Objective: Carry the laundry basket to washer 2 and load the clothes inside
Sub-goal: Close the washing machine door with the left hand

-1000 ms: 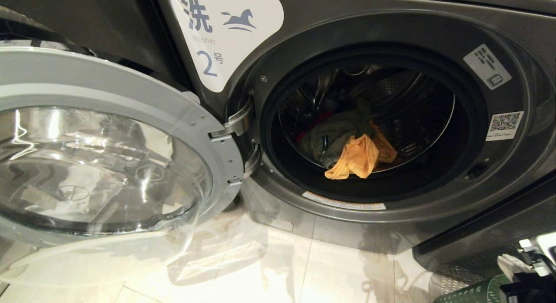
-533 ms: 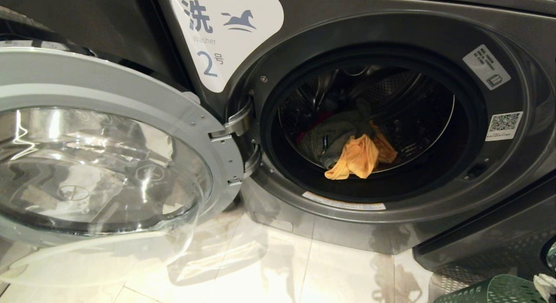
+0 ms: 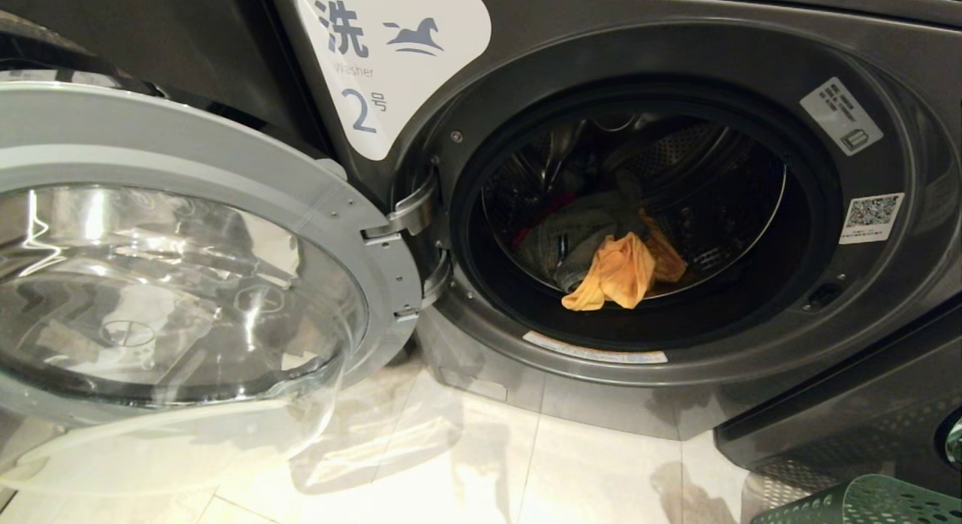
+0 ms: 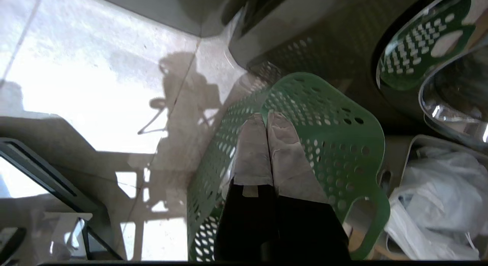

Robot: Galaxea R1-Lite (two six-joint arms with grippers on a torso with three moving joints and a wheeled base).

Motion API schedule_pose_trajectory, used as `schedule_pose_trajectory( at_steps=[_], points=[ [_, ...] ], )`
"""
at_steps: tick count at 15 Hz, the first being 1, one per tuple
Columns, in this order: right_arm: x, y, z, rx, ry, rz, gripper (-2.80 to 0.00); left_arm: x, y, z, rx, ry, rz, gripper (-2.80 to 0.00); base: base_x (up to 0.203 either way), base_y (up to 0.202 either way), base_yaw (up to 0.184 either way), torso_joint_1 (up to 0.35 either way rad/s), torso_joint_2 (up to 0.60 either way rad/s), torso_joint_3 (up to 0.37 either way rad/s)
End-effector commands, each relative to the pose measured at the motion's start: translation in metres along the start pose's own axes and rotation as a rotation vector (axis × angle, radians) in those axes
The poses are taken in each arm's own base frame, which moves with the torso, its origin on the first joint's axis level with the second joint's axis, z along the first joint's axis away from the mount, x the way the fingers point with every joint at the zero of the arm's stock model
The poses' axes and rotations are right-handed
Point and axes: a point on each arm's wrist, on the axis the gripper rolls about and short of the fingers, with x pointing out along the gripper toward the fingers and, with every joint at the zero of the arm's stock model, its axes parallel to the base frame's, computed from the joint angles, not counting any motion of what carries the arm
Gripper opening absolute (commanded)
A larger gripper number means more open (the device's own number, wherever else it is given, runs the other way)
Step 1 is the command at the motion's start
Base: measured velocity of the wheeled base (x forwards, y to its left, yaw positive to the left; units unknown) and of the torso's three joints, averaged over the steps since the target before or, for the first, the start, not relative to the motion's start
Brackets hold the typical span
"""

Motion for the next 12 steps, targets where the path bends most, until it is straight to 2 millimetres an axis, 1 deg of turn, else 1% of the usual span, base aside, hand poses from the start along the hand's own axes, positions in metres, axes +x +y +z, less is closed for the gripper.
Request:
schedule_pose_trajectory(
  at_steps=[1, 4, 6, 10, 12],
  points=[
    [-0.001, -0.001, 0.002, 0.003, -0.025, 0.005, -2.8, 0.0, 0.0, 0.0, 0.0, 0.001, 0.0, -2.8, 0.0, 0.0, 0.0, 0.0, 0.0, 0.0],
    [0.0, -0.001, 0.003, -0.025, -0.036, 0.045, -2.8, 0.0, 0.0, 0.0, 0.0, 0.001, 0.0, -2.8, 0.0, 0.0, 0.0, 0.0, 0.0, 0.0],
    [-0.001, -0.006, 0.015, -0.024, -0.087, 0.015, -2.8, 0.0, 0.0, 0.0, 0.0, 0.001, 0.0, -2.8, 0.0, 0.0, 0.0, 0.0, 0.0, 0.0],
    [-0.004, -0.01, 0.027, 0.003, -0.188, -0.023, -2.8, 0.0, 0.0, 0.0, 0.0, 0.001, 0.0, -2.8, 0.0, 0.0, 0.0, 0.0, 0.0, 0.0],
    [-0.006, -0.01, 0.027, 0.011, -0.227, -0.038, -2.8, 0.0, 0.0, 0.0, 0.0, 0.001, 0.0, -2.8, 0.0, 0.0, 0.0, 0.0, 0.0, 0.0]
  ],
)
